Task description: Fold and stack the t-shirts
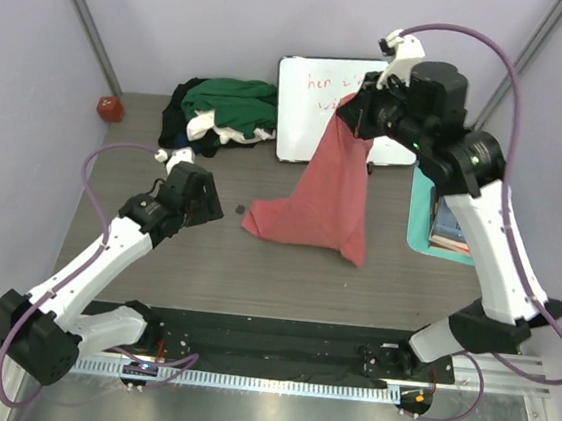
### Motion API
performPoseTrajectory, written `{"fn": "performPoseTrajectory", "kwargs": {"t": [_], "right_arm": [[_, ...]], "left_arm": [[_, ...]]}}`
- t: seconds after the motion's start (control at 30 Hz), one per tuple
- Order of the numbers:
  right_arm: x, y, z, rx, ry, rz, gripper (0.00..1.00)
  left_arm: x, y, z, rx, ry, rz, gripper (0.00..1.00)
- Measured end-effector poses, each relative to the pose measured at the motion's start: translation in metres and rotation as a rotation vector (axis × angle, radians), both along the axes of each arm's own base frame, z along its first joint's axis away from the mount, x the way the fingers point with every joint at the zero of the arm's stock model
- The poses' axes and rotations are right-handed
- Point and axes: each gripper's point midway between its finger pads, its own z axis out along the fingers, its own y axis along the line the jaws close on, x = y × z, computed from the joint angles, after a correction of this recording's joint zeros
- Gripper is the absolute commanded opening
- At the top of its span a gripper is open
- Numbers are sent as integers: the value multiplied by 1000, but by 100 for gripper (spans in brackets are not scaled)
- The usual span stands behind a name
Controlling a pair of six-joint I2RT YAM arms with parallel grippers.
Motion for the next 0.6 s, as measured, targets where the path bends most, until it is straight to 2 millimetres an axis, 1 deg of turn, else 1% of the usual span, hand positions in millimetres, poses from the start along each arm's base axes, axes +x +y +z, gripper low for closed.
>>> {"fn": "performPoseTrajectory", "kwargs": {"t": [0.07,0.13,0.2,0.27,0.33,0.4,0.43,0.53,0.6], "right_arm": [[21,6,-23,-30,55,-10,1],[36,13,-45,-57,108,-12,1],[44,22,-66,-81,163,8,1],[49,28,-76,-95,197,25,1],[56,38,-76,-95,212,46,1],[66,53,-67,-64,197,90,1],[68,60,-63,-50,191,112,1],[64,75,-49,-8,169,166,1],[51,87,-40,10,153,217,1]], "left_arm": [[1,-3,-4,0,15,-7,69],[2,-4,-9,4,32,-10,69],[2,-4,-13,11,45,-10,69],[3,-4,-15,13,49,-10,69],[4,-5,-15,11,46,-9,69],[4,-5,-14,12,43,-9,69],[4,-5,-14,13,43,-8,69],[5,-4,-13,14,39,-6,69],[6,-5,-13,13,39,-7,69]]}}
